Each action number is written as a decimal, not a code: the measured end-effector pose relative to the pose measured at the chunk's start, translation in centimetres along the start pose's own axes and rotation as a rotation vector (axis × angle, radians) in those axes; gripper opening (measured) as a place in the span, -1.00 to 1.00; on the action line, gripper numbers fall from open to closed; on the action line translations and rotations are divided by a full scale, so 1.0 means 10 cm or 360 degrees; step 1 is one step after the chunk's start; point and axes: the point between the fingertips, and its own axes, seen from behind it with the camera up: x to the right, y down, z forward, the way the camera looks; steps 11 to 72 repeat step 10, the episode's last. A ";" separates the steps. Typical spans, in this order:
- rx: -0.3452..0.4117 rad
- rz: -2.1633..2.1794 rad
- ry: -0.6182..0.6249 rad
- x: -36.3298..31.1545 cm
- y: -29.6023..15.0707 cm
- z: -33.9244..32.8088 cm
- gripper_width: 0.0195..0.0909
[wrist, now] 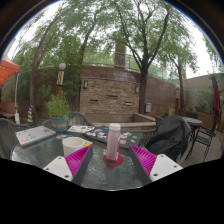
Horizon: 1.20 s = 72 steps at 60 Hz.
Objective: Pour water
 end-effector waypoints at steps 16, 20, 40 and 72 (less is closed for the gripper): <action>-0.0010 -0.0002 -0.0043 -0.10 0.00 -0.92 0.80; -0.0010 -0.0002 -0.0043 -0.10 0.00 -0.92 0.80; -0.0010 -0.0002 -0.0043 -0.10 0.00 -0.92 0.80; -0.0010 -0.0002 -0.0043 -0.10 0.00 -0.92 0.80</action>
